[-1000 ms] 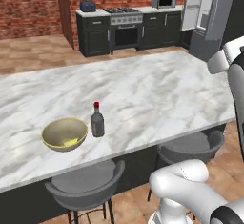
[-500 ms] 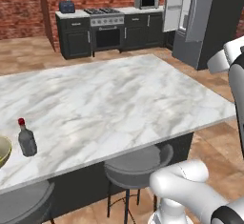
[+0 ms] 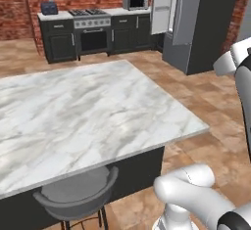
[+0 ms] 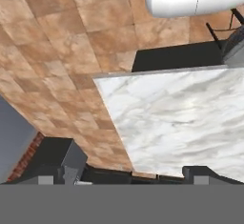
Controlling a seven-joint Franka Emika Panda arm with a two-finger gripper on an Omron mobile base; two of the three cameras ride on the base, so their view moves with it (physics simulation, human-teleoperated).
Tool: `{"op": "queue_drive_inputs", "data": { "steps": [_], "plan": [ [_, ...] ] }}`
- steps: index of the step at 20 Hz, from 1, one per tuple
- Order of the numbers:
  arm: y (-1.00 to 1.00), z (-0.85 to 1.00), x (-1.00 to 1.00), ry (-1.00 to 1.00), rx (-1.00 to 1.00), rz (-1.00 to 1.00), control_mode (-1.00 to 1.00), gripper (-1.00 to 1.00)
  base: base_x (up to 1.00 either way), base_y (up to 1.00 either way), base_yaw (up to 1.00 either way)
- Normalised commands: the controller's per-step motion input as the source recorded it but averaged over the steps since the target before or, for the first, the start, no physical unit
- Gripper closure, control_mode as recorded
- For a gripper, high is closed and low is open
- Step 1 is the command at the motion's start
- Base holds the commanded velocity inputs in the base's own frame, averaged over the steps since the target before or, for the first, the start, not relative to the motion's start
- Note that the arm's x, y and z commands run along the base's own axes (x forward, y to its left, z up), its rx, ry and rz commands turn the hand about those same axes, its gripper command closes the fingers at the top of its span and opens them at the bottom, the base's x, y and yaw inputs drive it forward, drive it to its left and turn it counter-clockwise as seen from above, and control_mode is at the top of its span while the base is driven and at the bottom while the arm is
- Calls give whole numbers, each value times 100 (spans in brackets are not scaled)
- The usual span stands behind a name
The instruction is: There is a bowl on the dining counter. Grab a lemon wedge from the fridge and place it in the bowl. Then get the liquor bottle and glass cup from the cabinet and place them next to the bowl.
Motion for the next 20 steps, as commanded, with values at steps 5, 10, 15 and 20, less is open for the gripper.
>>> {"op": "queue_drive_inputs", "data": {
  "steps": [5,10,15,20],
  "plan": [
    [0,0,0,0,0,0,100,-100,0,-100,0],
    [0,0,0,0,0,0,100,-100,0,-100,0],
    [0,0,0,0,0,0,100,-100,7,-100,0],
    [0,0,0,0,0,0,100,-100,27,-86,0]
  ]
}}
